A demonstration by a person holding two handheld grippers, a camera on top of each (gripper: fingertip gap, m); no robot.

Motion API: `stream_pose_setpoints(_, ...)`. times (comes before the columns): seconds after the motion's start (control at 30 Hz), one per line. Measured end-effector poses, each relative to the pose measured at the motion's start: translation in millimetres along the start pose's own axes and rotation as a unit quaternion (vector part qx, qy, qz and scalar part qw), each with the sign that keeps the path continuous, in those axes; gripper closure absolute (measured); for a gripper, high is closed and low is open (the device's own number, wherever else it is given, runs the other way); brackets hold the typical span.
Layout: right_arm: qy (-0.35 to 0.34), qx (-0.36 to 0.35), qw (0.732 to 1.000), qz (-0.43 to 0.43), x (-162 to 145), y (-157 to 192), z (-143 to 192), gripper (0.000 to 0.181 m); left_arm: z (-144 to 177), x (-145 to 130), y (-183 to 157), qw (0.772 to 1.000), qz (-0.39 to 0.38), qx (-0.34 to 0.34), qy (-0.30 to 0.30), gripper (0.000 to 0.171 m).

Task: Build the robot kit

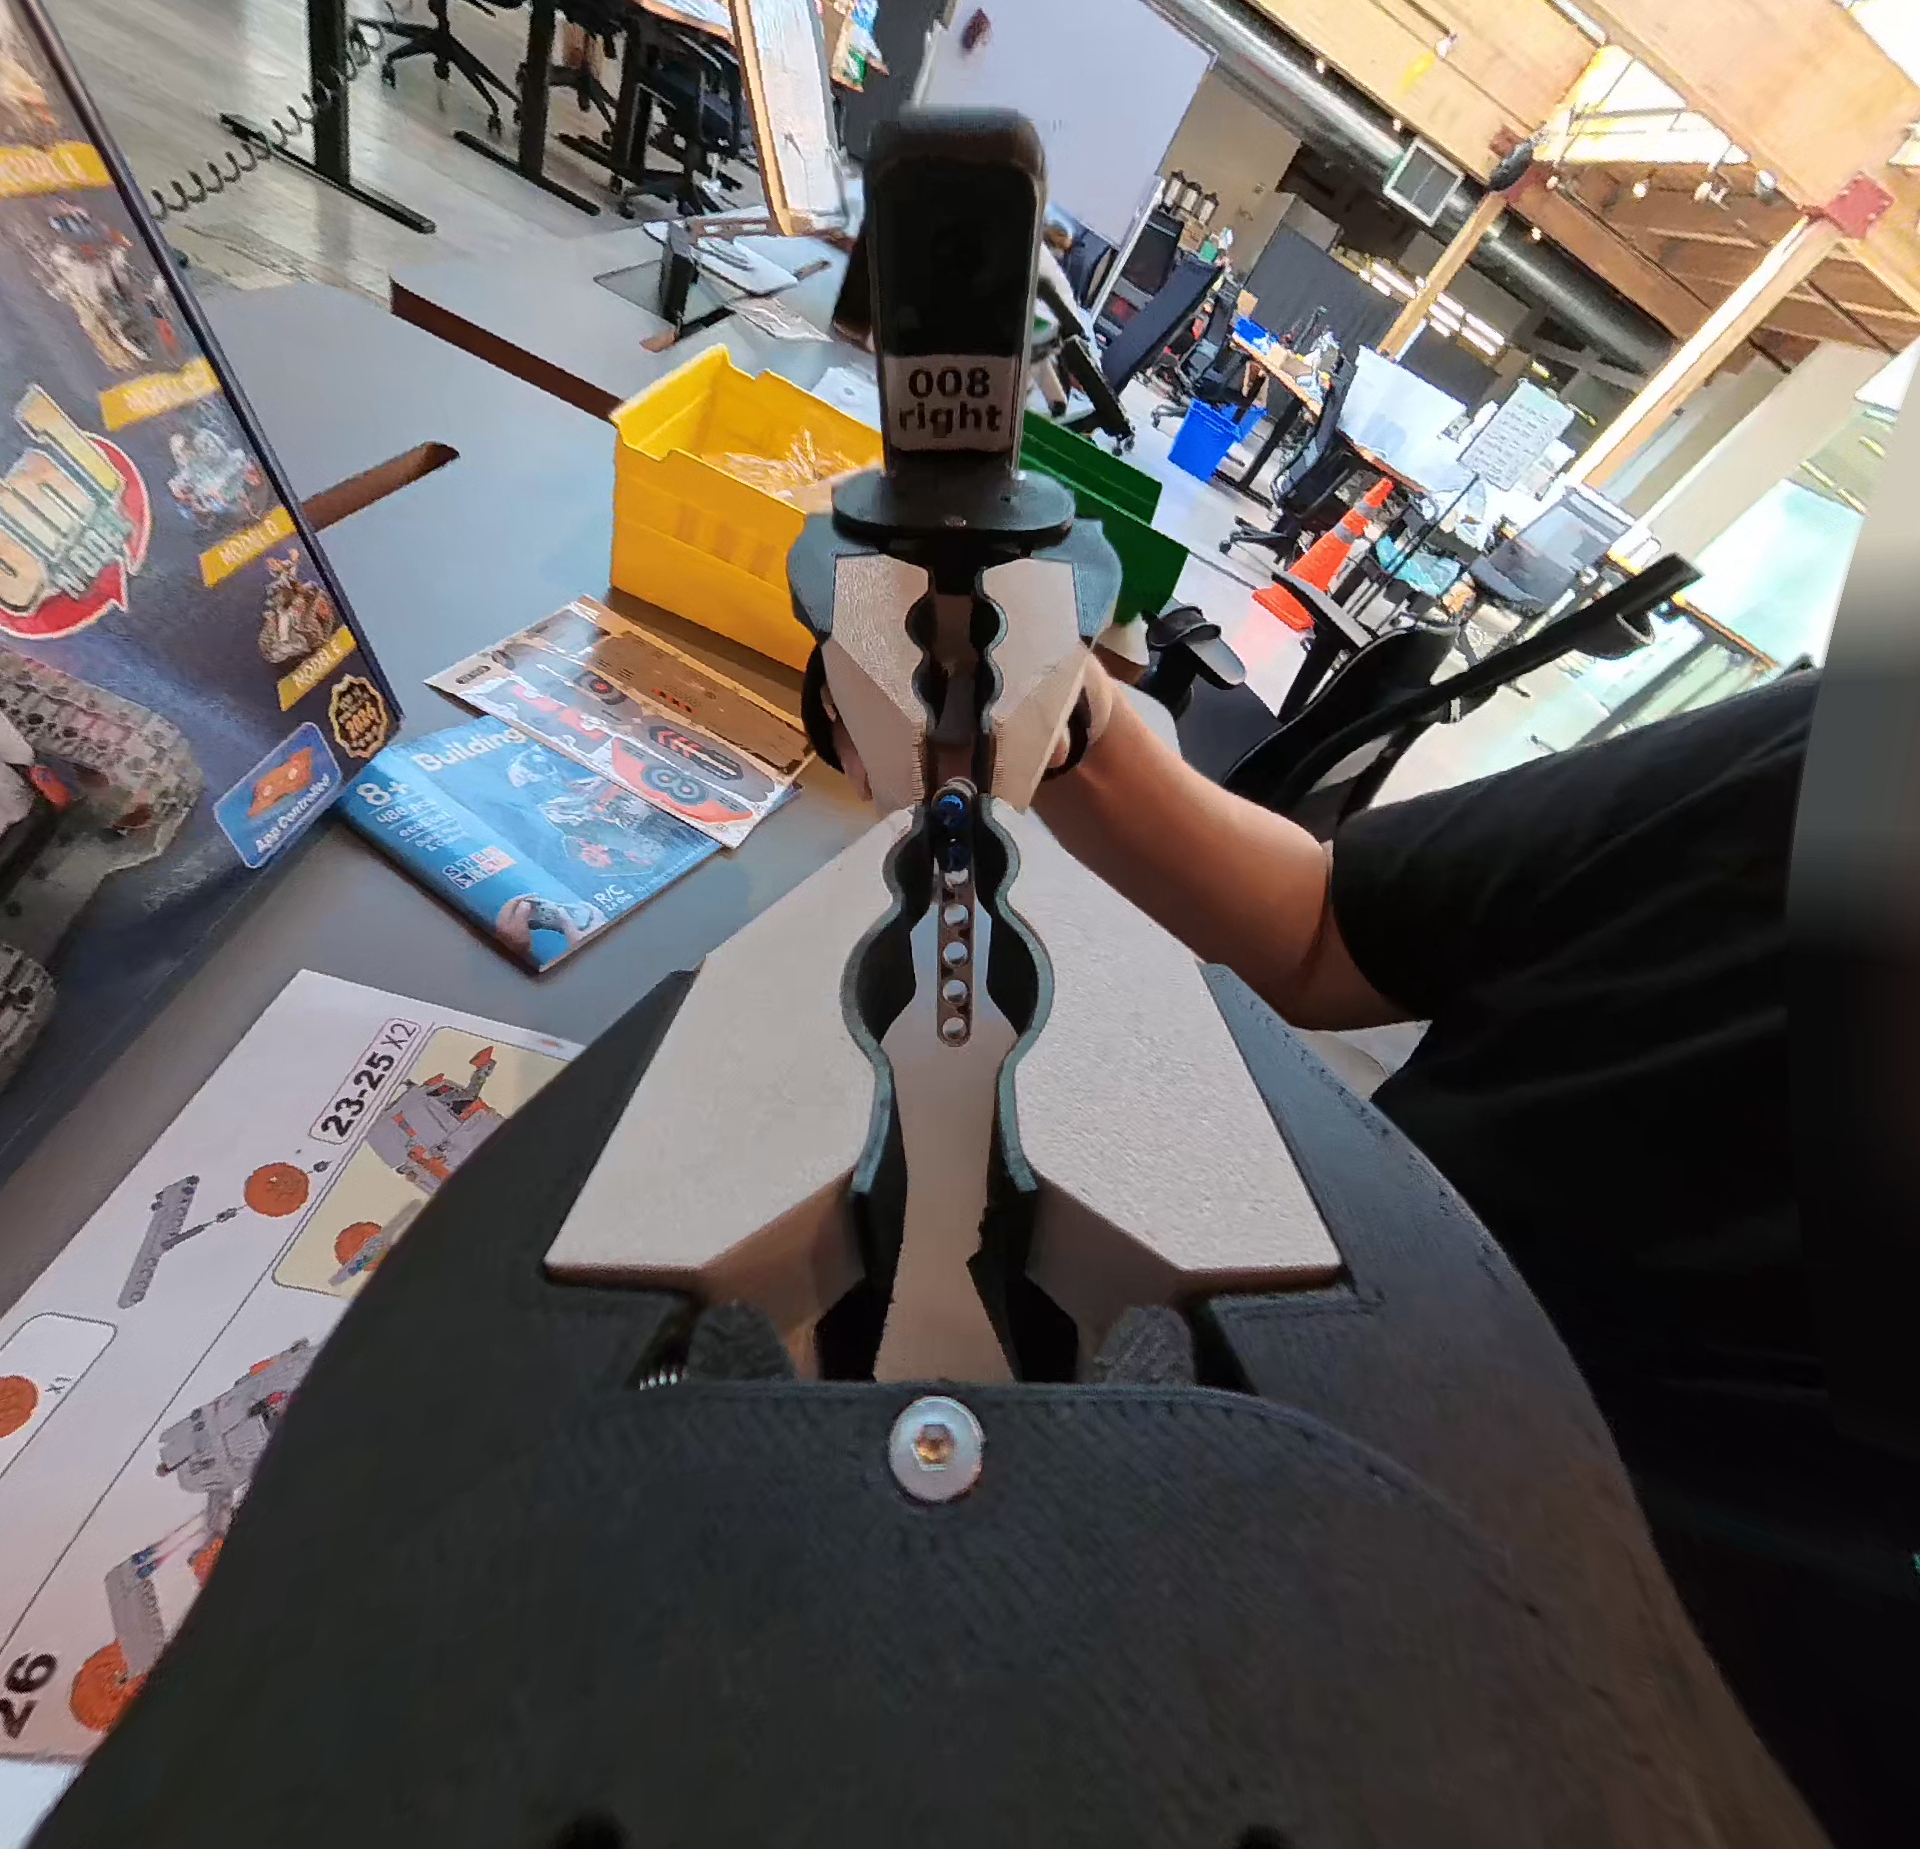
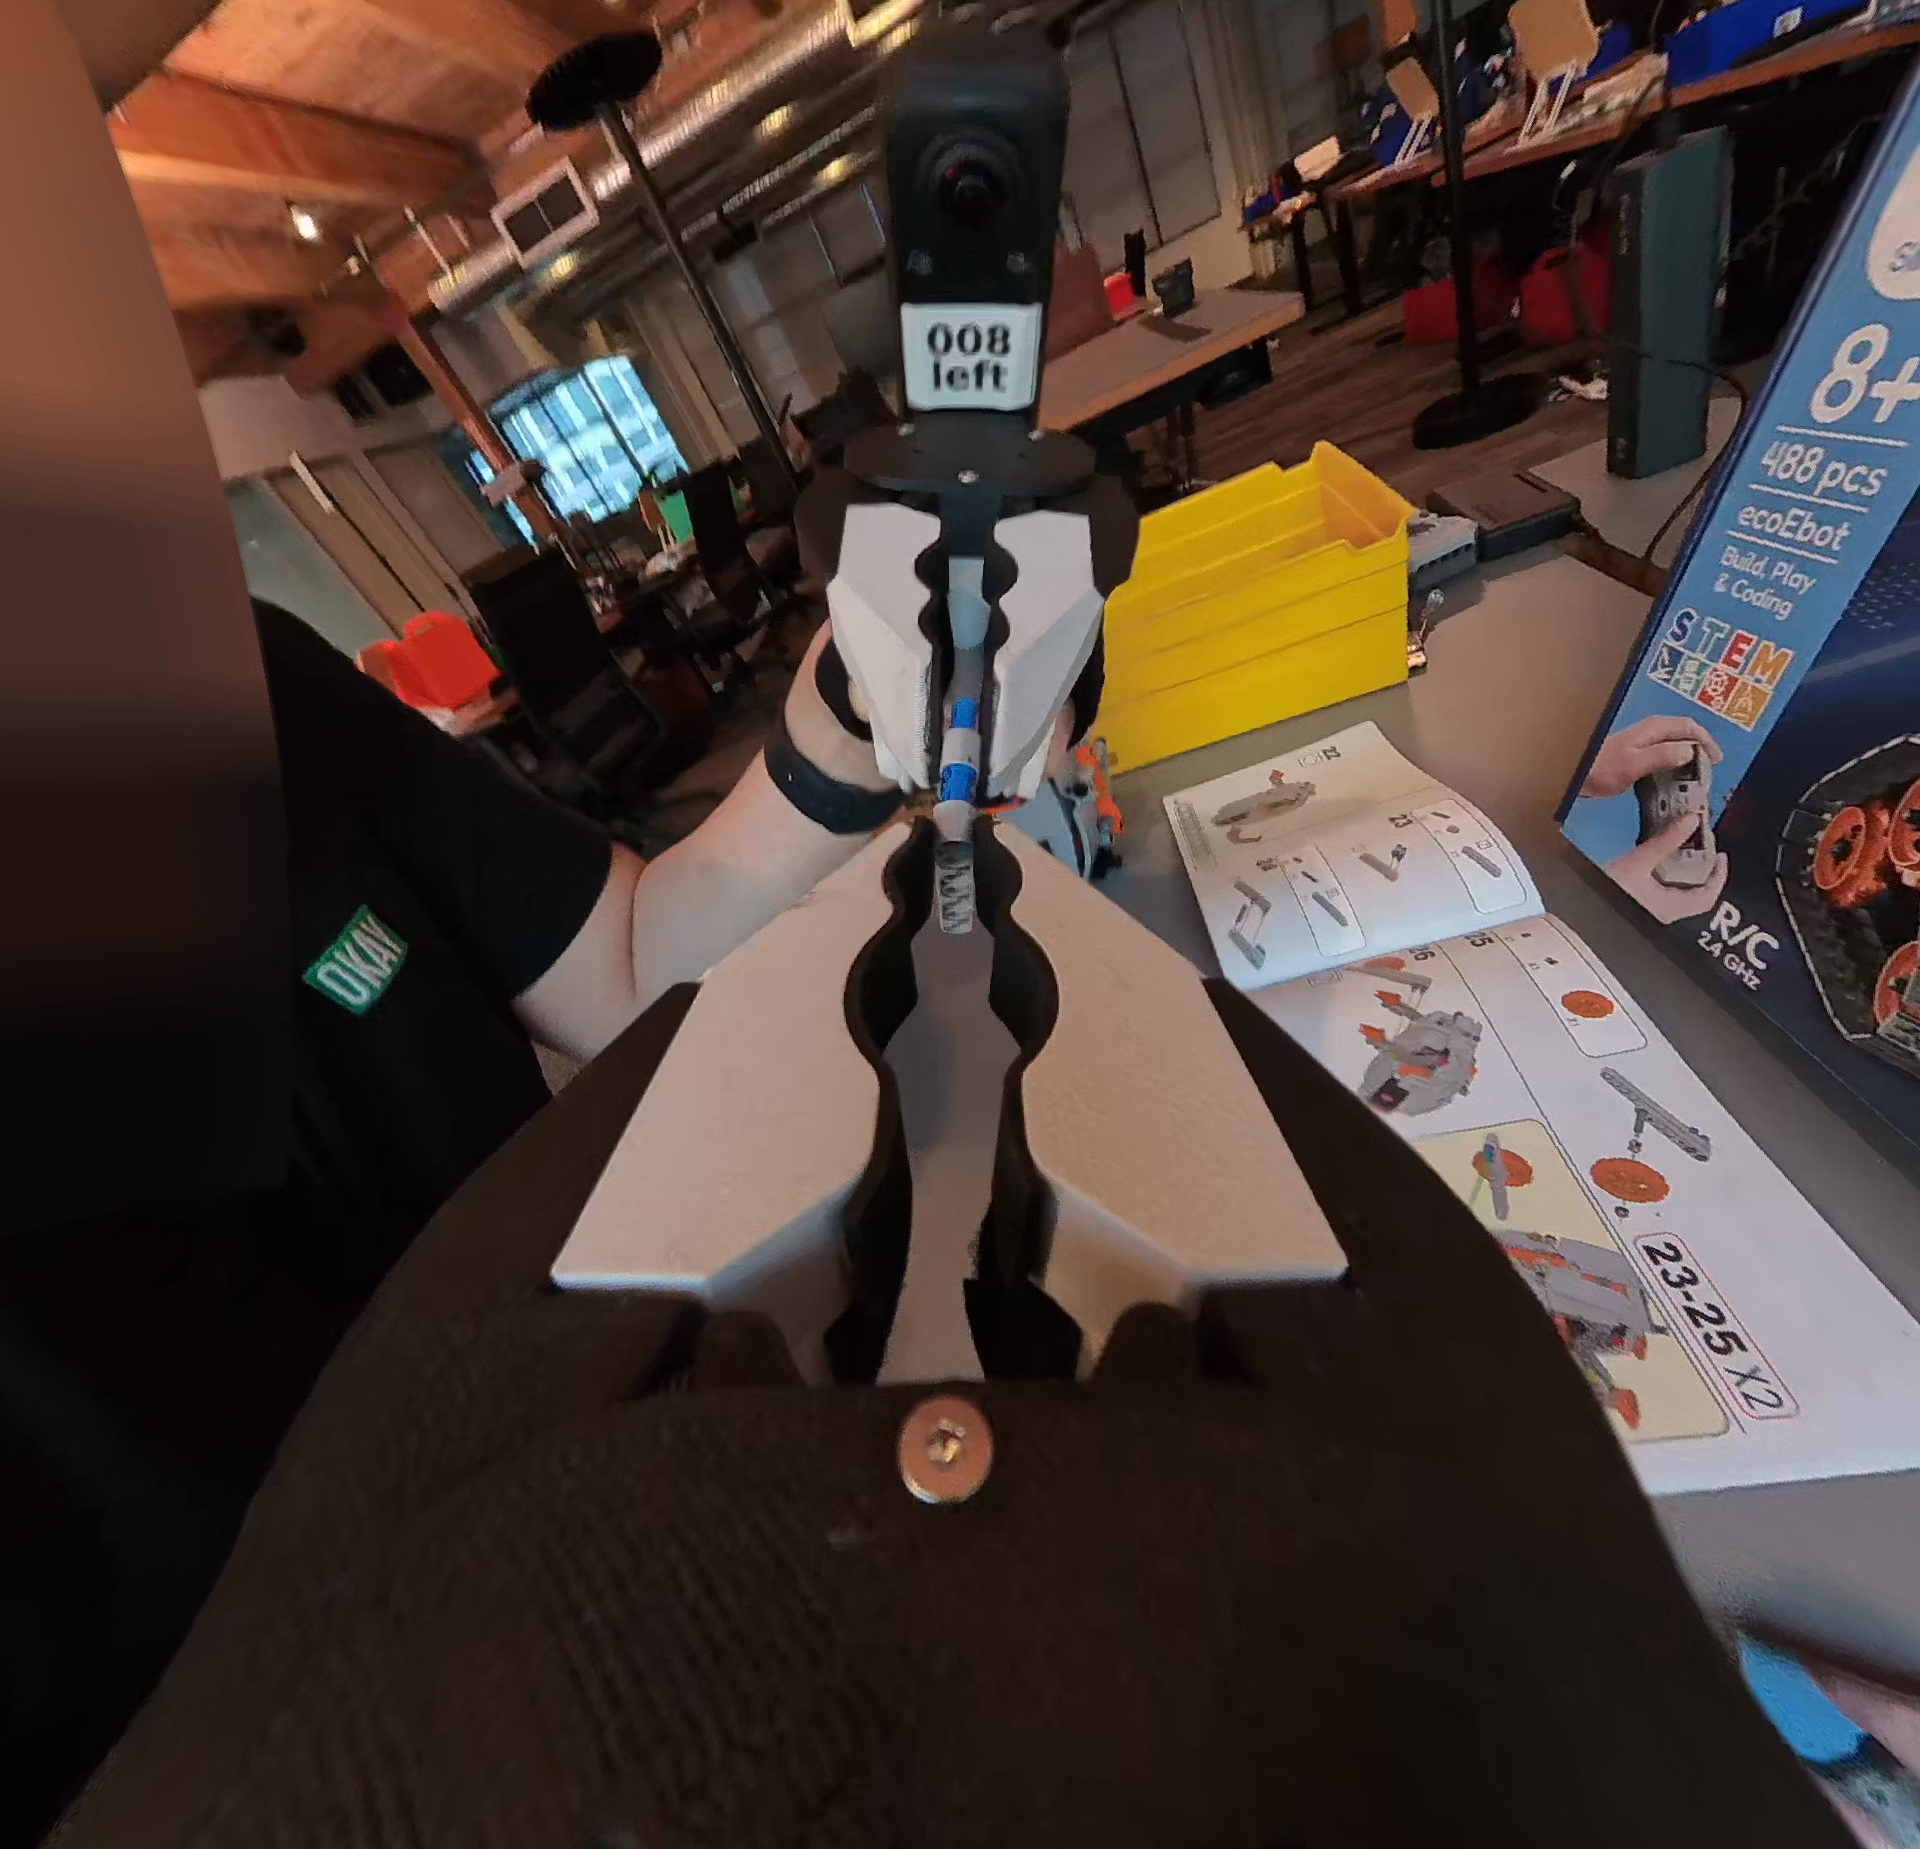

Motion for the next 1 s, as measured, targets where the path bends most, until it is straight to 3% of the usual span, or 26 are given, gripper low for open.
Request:
stream_pose_setpoints(0.2,-0.069,0.01,0.997,-0.043,11.1,-8.4,1.0,0.176,3.4,8.6,10.4,0.998,0.022,0.018,-0.047,0.165)
stream_pose_setpoints(0.5,-0.127,0.027,0.989,-0.075,20.5,-11.8,3.9,0.177,2.6,13.4,13.5,0.997,0.023,0.03,-0.067,0.165)
stream_pose_setpoints(1.0,-0.136,0.059,0.983,-0.107,20.5,-12.2,7.2,0.176,-0.5,15.5,16.2,0.993,0.066,0.004,-0.096,0.166)
Point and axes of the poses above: each gripper's, where its closed fingertips meet, z back along the fingers, x out of its top, y = z × x across the jaws, the point moved 3 cm from there along z, back along the fingers, and after that the axes turned 8 degrees about -z, right-handed, at the moved point
